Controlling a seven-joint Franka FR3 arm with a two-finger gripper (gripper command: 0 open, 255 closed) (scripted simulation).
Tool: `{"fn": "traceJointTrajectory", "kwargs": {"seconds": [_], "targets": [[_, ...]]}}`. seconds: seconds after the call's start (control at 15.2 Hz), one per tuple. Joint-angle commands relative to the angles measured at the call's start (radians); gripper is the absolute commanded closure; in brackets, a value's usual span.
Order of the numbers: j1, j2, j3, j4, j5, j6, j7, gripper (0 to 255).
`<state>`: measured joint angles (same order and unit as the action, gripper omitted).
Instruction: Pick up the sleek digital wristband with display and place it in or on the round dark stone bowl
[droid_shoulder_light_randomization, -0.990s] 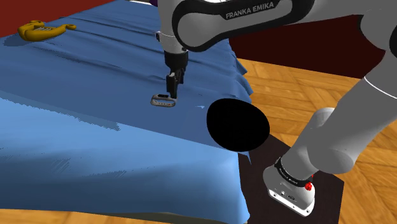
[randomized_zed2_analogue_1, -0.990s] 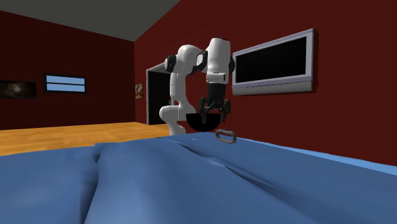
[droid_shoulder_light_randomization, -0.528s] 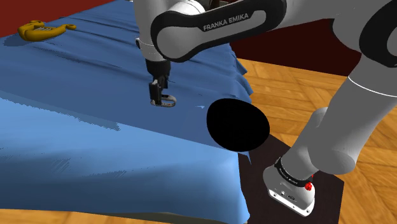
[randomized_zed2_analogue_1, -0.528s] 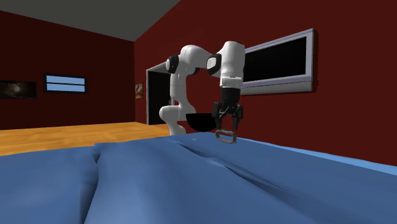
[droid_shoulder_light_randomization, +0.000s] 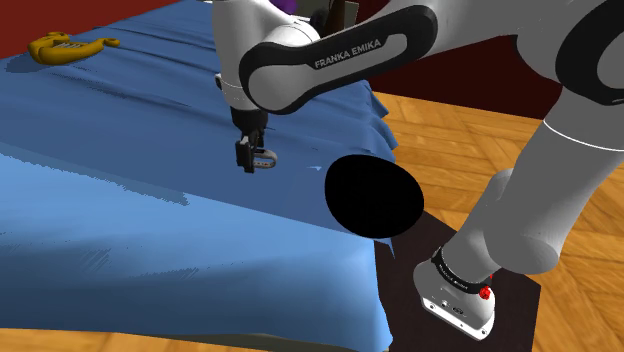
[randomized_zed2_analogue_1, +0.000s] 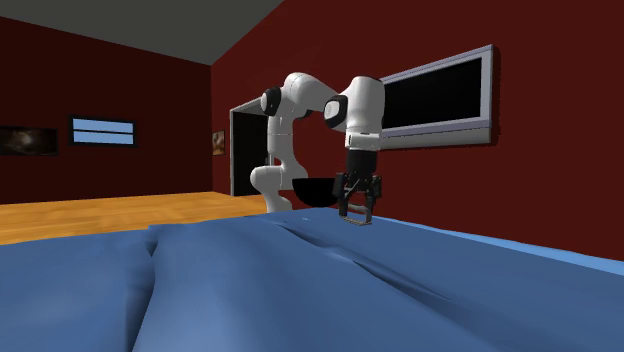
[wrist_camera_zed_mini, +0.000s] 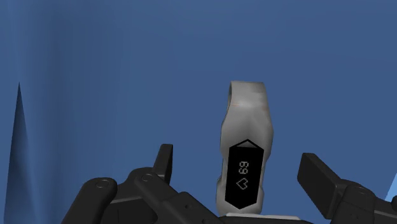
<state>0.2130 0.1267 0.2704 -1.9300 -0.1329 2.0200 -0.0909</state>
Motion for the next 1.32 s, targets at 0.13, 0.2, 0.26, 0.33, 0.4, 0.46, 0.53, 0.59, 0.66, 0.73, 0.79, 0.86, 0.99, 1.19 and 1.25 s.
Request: {"fn": "traceJointTrajectory", "kwargs": {"seconds": [0.13, 0.2, 0.26, 0.33, 0.4, 0.46, 0.53, 0.59, 0.66, 0.73, 0.79, 0.86, 0.99, 1.19, 1.25], "targets": [[0.0, 0.0, 0.0, -0.001, 0.0, 0.002, 0.0, 0], [0.0, 0.0, 0.0, -0.001, 0.0, 0.001, 0.0, 0], [0.0, 0.0, 0.0, -0.001, 0.0, 0.001, 0.0, 255], [0.0, 0.0, 0.0, -0.001, 0.0, 0.001, 0.0, 255], [0.0, 0.0, 0.0, -0.001, 0.0, 0.001, 0.0, 255], [0.0, 0.0, 0.0, -0.001, 0.0, 0.001, 0.0, 255], [0.0, 0.0, 0.0, -0.001, 0.0, 0.002, 0.0, 255], [0.0, 0.0, 0.0, -0.001, 0.0, 0.002, 0.0, 255], [0.0, 0.0, 0.0, -0.001, 0.0, 0.002, 0.0, 255], [0.0, 0.0, 0.0, -0.001, 0.0, 0.002, 0.0, 255], [0.0, 0.0, 0.0, -0.001, 0.0, 0.002, 0.0, 255], [0.0, 0.0, 0.0, -0.001, 0.0, 0.002, 0.0, 255], [0.0, -0.009, 0.001, 0.015, 0.004, -0.023, -0.004, 255], [-0.001, -0.02, 0.001, 0.042, 0.009, -0.061, -0.01, 255], [-0.001, -0.023, 0.001, 0.052, 0.011, -0.073, -0.012, 255]]}}
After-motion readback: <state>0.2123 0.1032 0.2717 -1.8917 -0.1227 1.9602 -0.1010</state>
